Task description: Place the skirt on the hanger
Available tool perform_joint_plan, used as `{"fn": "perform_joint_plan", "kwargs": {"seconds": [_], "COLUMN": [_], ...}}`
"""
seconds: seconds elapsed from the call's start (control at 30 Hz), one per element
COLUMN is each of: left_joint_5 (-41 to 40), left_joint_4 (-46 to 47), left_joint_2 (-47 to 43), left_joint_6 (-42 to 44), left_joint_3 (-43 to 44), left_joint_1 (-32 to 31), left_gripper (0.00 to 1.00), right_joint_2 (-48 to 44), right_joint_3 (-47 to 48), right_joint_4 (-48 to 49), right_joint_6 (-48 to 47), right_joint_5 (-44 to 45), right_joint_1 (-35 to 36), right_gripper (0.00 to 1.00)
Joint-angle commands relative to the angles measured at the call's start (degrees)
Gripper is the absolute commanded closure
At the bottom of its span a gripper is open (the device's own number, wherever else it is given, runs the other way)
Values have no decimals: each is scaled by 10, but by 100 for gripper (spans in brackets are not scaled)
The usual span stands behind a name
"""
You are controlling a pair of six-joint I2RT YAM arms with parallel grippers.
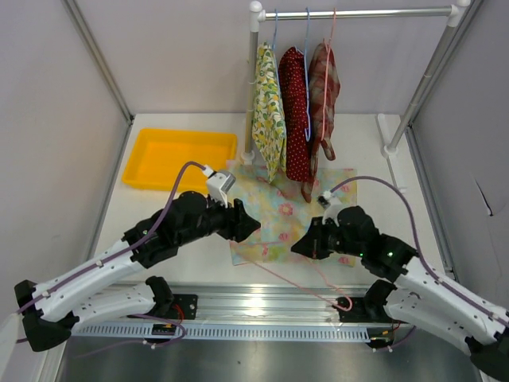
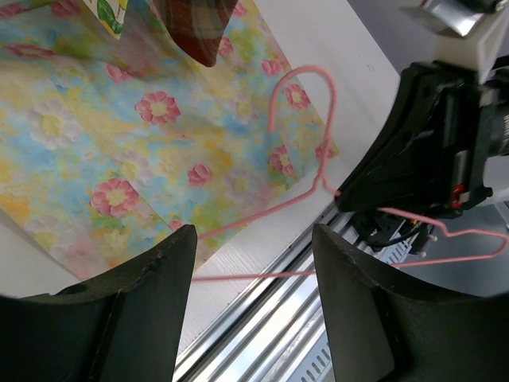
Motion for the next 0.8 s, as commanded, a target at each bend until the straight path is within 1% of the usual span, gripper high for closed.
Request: {"fn": "perform_joint_plan", "kwargs": {"seconds": [0.0,0.07,0.13,0.17,0.2,0.27,0.3,0.33,0.37,0.4,0.43,0.5,0.53,0.57,0.6,0.77], "left_joint_5": [16,33,37,38,40,35,31,33,34,32,27,23,23,1,-4,-36], "left_joint_4": [1,-1,-4,-2,-2,-2,-4,-3,-2,-4,-6,-15,-18,-20,-24,-29], "left_joint_2": [0,2,3,1,-1,-10,-13,-19,-23,-25,-26,-20,-17,-4,5,47], "left_joint_6": [-21,-31,-42,-54,-61,-81,-86,-89,-95,-97,-99,-105,-107,-110,-111,-117], "left_joint_3": [-12,-28,-39,-64,-73,-100,-116,-130,-135,-145,-149,-156,-160,-163,-167,-188], "left_joint_1": [5,5,5,5,5,4,4,4,3,3,2,2,1,1,1,-3], "left_gripper": [35,37,39,40,40,41,42,41,42,42,42,42,42,42,42,41], "right_joint_2": [44,62,73,76,80,97,102,108,108,107,106,109,109,109,109,108], "right_joint_3": [-39,-53,-89,-104,-132,-150,-158,-182,-194,-198,-182,-177,-183,-199,-205,-241], "right_joint_4": [210,239,310,336,383,407,437,467,498,497,471,437,443,449,446,453], "right_joint_6": [8,6,7,12,17,16,21,29,42,47,33,5,5,7,6,5], "right_joint_5": [0,15,11,8,2,7,8,-38,-53,-51,-24,-16,-25,-35,-36,-21], "right_joint_1": [52,62,62,60,60,60,60,45,41,41,44,42,34,29,23,30], "right_gripper": [100,100,100,100,100,100,100,100,100,100,100,100,100,100,100,100]}}
